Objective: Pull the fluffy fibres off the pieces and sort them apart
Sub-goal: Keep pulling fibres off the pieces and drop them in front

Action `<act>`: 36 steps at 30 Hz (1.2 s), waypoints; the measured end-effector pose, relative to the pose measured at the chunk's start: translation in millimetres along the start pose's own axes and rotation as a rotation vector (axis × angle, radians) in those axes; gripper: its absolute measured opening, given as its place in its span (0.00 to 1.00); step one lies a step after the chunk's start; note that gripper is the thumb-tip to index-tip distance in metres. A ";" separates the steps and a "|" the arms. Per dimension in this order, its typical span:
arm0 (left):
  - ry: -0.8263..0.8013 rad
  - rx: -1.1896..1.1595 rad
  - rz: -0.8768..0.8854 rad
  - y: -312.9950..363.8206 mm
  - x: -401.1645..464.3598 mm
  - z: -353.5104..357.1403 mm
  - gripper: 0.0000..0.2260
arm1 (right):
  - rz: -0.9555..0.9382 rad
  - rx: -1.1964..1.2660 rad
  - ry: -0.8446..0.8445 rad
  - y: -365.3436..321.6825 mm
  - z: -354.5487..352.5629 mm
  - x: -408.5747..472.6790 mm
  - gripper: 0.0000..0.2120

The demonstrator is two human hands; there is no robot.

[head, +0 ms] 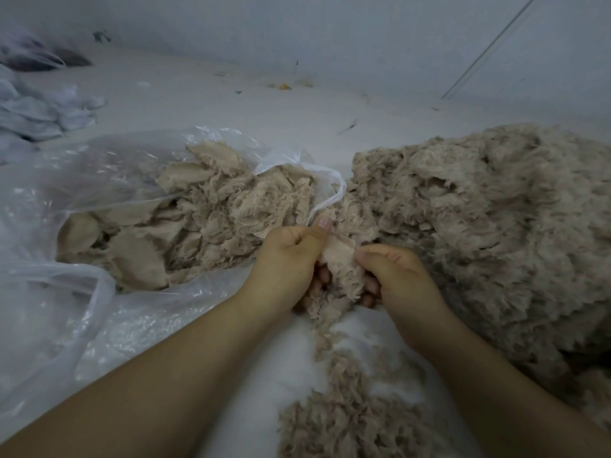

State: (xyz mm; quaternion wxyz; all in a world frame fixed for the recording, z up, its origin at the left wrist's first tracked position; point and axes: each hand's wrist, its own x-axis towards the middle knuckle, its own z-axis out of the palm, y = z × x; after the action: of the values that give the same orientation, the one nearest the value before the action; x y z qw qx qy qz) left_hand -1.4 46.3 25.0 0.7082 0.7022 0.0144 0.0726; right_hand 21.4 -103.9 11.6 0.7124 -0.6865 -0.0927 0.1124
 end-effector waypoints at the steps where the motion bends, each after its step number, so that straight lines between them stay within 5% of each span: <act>1: -0.023 -0.001 0.001 -0.4 0.0 0.3 0.22 | -0.006 -0.004 0.004 0.1 0.0 0.0 0.16; 6: -0.043 0.053 0.020 -5.9 0.2 1.1 0.10 | -0.053 0.006 -0.008 -1.6 0.3 -1.4 0.17; 14: 0.058 -0.073 -0.024 -0.2 -1.8 0.0 0.19 | -0.077 -0.027 -0.056 1.0 1.4 -2.4 0.15; 18: -0.020 0.071 0.035 1.3 -4.5 3.0 0.15 | -0.104 -0.046 -0.030 0.9 1.3 -2.9 0.20; 24: -0.112 -0.011 -0.072 -1.6 0.6 -1.5 0.05 | 0.024 0.046 0.057 -2.5 -2.0 -1.0 0.15; 36: -0.086 -0.023 -0.025 -2.8 0.0 -0.4 0.11 | -0.041 0.002 -0.010 -4.7 1.1 -4.1 0.13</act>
State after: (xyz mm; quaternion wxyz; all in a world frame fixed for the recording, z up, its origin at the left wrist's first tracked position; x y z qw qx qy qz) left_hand -1.2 46.7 22.2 0.7170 0.6962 -0.0080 0.0336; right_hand 17.3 -104.1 16.4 0.7147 -0.6831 -0.1104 0.1014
